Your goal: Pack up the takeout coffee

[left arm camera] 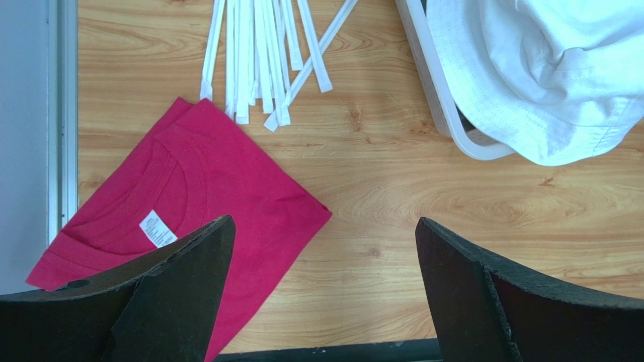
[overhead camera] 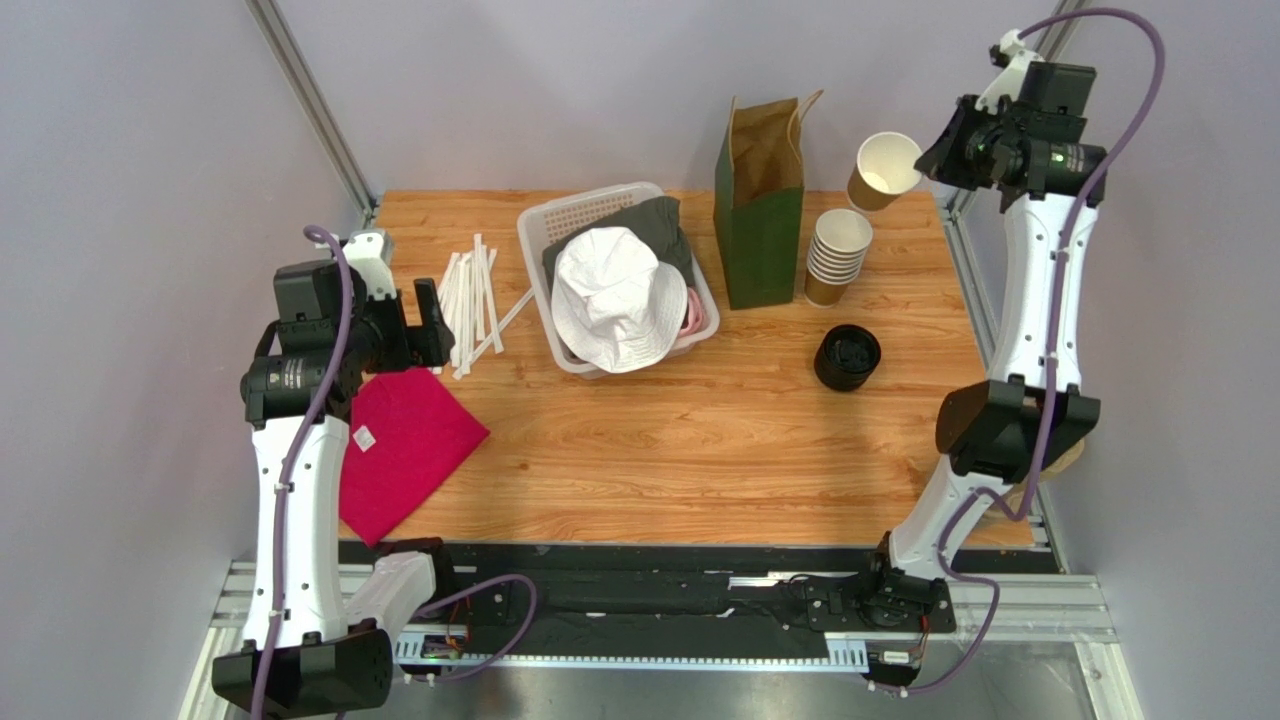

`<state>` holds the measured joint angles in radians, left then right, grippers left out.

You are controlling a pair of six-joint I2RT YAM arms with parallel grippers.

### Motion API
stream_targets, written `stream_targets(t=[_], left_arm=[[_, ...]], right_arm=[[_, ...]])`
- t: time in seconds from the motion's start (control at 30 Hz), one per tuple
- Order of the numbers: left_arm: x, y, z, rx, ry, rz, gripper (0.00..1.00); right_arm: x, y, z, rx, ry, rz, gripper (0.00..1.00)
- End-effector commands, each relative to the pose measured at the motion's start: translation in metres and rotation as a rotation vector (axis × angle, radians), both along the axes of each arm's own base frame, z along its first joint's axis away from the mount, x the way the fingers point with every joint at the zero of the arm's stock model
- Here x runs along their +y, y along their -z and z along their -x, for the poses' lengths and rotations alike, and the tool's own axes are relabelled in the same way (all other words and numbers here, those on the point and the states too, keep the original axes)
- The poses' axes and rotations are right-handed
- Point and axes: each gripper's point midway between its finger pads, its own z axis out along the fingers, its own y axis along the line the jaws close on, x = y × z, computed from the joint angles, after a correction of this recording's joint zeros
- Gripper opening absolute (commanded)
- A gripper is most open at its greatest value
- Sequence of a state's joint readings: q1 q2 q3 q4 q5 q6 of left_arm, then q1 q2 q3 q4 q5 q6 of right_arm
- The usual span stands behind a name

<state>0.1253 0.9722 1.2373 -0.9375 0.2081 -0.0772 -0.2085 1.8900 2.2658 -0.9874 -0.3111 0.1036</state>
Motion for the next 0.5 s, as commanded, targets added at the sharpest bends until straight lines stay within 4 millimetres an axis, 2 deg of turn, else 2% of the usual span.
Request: stream_targets(t=[0.0, 0.03, 0.1, 0.13, 0.17, 0.2, 0.23, 0.27, 0.3, 0.33, 0.37, 0.43, 0.47], left_arm=[[-0.005, -0.034, -0.011, -0.114, 0.035, 0.000, 0.99], [-0.005, -0.036, -0.010, -0.124, 0.049, -0.007, 0.99], [-0.011, -0.043, -0.010, -0.165, 0.081, 0.000, 0.99], [-0.013, -0.041, -0.009, -0.171, 0.089, 0.006, 0.99], [-0.017, -0.048, -0.007, -0.213, 0.109, 0.009, 0.99], [-0.018, -0.045, -0.006, -0.220, 0.115, 0.010, 0.99], [-0.020, -0.046, -0.004, -0.234, 0.126, 0.010, 0.99], [-0.023, -0.052, -0.002, -0.266, 0.143, 0.013, 0.99], [-0.024, -0.049, -0.001, -0.267, 0.147, 0.018, 0.99], [-0.026, -0.050, 0.000, -0.275, 0.155, 0.022, 0.99], [-0.029, -0.053, 0.001, -0.293, 0.168, 0.029, 0.99], [-0.033, -0.052, 0.003, -0.302, 0.195, 0.032, 0.99], [-0.042, -0.053, 0.008, -0.311, 0.251, 0.047, 0.99]], right_arm=[[0.038, -0.095, 0.046, -0.247, -0.173, -0.015, 0.00], [0.046, -0.082, 0.052, -0.215, -0.218, -0.033, 0.00], [0.072, -0.087, 0.082, -0.225, -0.337, -0.075, 0.00], [0.081, -0.069, 0.091, -0.180, -0.377, -0.099, 0.00], [0.095, -0.061, 0.102, -0.172, -0.455, -0.074, 0.00], [0.105, -0.061, 0.124, -0.164, -0.493, -0.051, 0.00], [0.113, -0.040, 0.133, -0.110, -0.525, -0.048, 0.00], [0.129, -0.031, 0.145, -0.101, -0.602, -0.022, 0.00], [0.140, -0.032, 0.166, -0.110, -0.646, -0.010, 0.00], [0.149, -0.023, 0.175, -0.093, -0.681, -0.009, 0.00], [0.171, 0.000, 0.188, -0.041, -0.757, -0.006, 0.00], [0.185, 0.017, 0.202, -0.033, -0.814, 0.049, 0.00], [0.200, 0.039, 0.211, 0.016, -0.864, 0.079, 0.00]])
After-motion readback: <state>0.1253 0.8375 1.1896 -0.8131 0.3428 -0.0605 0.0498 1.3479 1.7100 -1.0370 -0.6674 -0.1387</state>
